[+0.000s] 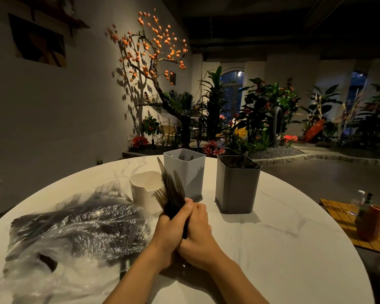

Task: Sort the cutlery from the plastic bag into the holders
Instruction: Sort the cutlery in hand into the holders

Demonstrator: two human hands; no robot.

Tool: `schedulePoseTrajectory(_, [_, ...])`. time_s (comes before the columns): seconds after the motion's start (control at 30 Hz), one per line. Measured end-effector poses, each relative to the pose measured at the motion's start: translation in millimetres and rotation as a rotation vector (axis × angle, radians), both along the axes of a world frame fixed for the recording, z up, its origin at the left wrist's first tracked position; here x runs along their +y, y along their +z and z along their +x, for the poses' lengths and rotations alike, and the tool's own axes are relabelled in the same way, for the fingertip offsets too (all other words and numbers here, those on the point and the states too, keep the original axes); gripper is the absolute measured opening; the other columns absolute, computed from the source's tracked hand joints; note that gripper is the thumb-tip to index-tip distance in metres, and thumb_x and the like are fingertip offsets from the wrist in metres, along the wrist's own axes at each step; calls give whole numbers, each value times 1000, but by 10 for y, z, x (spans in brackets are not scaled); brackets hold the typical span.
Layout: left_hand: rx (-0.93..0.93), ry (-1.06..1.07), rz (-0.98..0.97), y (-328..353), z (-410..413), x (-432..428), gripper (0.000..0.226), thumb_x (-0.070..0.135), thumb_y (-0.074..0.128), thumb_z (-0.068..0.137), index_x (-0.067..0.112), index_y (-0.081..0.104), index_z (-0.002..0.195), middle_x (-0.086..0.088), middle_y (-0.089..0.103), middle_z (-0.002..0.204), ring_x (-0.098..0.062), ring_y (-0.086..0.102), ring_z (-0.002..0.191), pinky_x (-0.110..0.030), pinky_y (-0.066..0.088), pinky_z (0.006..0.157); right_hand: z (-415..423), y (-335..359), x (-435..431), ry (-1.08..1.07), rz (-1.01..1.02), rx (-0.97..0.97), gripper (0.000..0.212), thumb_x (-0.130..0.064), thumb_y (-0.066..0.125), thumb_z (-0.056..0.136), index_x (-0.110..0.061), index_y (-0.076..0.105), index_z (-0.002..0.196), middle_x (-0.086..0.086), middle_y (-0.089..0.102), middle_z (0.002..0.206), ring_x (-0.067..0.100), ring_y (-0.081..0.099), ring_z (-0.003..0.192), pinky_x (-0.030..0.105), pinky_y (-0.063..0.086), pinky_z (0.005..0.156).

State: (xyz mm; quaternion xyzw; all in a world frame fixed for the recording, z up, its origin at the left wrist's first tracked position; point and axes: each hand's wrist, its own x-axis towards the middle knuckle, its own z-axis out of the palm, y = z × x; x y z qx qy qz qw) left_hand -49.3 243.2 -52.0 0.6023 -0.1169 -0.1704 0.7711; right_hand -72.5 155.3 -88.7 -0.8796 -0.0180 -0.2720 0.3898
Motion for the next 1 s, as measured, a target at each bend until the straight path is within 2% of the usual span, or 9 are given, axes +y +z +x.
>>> schedulePoseTrajectory(0.1, [70,33,-64,6,-6,-7,19,28,68,96,13,78,102,-11,79,95,-21,77,87,-37,58,76,-30,39,-64,-1,-112,75,68,-44,60,85,-42,28,145,-13,30,130,9,38,122,35,42,110])
schedulePoseTrajectory(0.23, [149,121,-152,8,21,11,22,25,70,96,6,74,104,-14,78,92,-28,77,85,-41,60,73,-147,87,-141,56,-126,213,69,-57,57,80,-54,29,143,-20,20,142,17,34,133,46,38,115])
schedulePoseTrajectory(0.3, [149,149,-125,0,69,37,24,28,71,95,5,73,103,-17,77,93,-34,76,86,-47,62,76,-158,125,-115,52,42,193,59,-64,48,82,-61,32,138,-26,19,142,17,37,134,47,41,113])
schedulePoseTrajectory(0.37, [138,119,-127,14,82,51,22,28,72,95,6,70,97,-13,74,78,-29,73,69,-43,61,70,-166,205,-114,-42,236,81,46,-65,44,88,-54,41,133,-24,25,136,11,42,129,38,46,109])
schedulePoseTrajectory(0.5, [60,-7,-73,51,45,4,16,24,69,96,11,66,87,-3,51,60,-17,47,49,-33,41,56,-243,386,-187,-3,597,3,29,-52,54,97,-30,60,116,-14,58,118,8,60,108,18,51,71])
schedulePoseTrajectory(0.6, [-17,-136,101,45,24,-33,25,19,62,99,8,68,78,-8,51,63,-16,47,52,-32,43,55,-239,390,-243,74,683,23,30,-48,67,88,-28,65,110,-14,72,95,8,70,95,20,56,70])
schedulePoseTrajectory(0.7, [-86,-258,149,47,6,-34,18,13,61,99,10,74,87,-6,55,64,-14,47,53,-26,42,53,-201,374,-315,21,752,51,27,-36,76,87,-20,65,106,3,73,98,19,73,92,31,62,76])
schedulePoseTrajectory(0.8, [12,-368,68,22,12,-15,15,13,63,97,4,72,90,-8,55,67,-16,49,52,-29,47,55,-197,346,-394,61,826,91,26,-30,73,90,-9,66,104,14,71,101,28,72,96,42,62,85])
schedulePoseTrajectory(1.0, [126,-476,-40,-2,50,32,24,28,64,96,6,74,94,-10,62,81,-18,55,62,-32,49,66,-239,371,-453,176,1084,129,20,-17,65,97,-2,67,109,16,71,96,33,65,87,34,57,62])
